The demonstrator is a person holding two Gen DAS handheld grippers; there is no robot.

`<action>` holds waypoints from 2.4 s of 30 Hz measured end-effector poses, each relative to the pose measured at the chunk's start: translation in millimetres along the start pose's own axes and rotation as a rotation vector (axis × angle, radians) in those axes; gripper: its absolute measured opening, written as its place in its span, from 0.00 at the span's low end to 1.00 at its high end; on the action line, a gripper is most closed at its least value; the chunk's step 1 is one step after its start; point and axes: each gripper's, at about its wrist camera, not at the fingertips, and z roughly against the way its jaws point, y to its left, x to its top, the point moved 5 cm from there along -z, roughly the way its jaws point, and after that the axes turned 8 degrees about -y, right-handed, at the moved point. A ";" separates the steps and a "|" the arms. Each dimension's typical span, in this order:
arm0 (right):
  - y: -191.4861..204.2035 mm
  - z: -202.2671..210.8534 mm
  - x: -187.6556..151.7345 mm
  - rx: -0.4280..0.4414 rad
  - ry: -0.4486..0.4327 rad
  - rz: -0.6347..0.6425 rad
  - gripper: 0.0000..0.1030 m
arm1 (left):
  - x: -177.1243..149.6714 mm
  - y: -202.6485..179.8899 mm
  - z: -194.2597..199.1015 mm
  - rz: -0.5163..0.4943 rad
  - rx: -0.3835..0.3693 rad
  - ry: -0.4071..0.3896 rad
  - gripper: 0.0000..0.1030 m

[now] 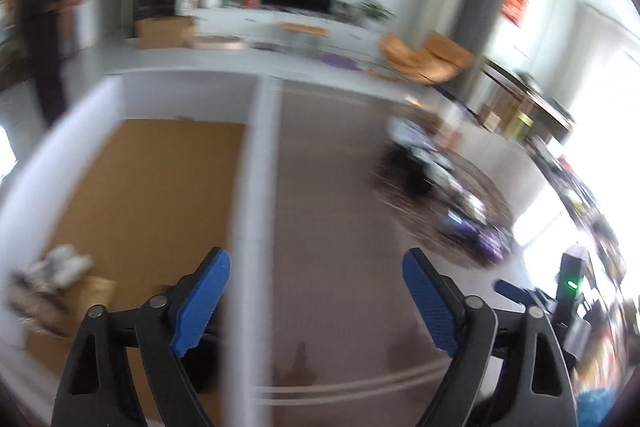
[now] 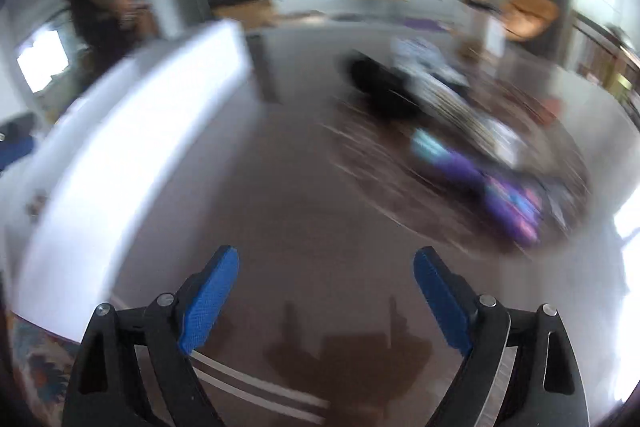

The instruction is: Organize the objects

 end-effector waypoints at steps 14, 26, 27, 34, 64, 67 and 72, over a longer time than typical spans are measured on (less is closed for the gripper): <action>-132.9 10.8 -26.0 -0.283 0.042 -0.227 0.90 | -67.7 -107.6 -156.1 -0.168 0.070 0.184 0.91; -126.0 8.0 -28.9 -0.314 0.024 -0.195 1.00 | -55.5 -108.2 -180.6 -0.198 0.118 0.136 1.00; -126.0 8.2 -29.2 -0.315 0.022 -0.195 1.00 | -55.7 -107.9 -182.3 -0.194 0.118 0.136 1.00; -125.2 8.4 -30.1 -0.316 0.016 -0.195 1.00 | -55.2 -108.0 -183.2 -0.194 0.118 0.136 1.00; -124.5 7.8 -29.3 -0.317 0.010 -0.194 1.00 | -55.4 -107.9 -183.0 -0.194 0.118 0.136 1.00; -124.4 7.5 -29.3 -0.317 0.010 -0.194 1.00 | -55.4 -107.9 -182.9 -0.194 0.118 0.136 1.00; -124.3 7.2 -29.3 -0.317 0.010 -0.194 1.00 | -55.5 -107.8 -182.9 -0.194 0.118 0.136 1.00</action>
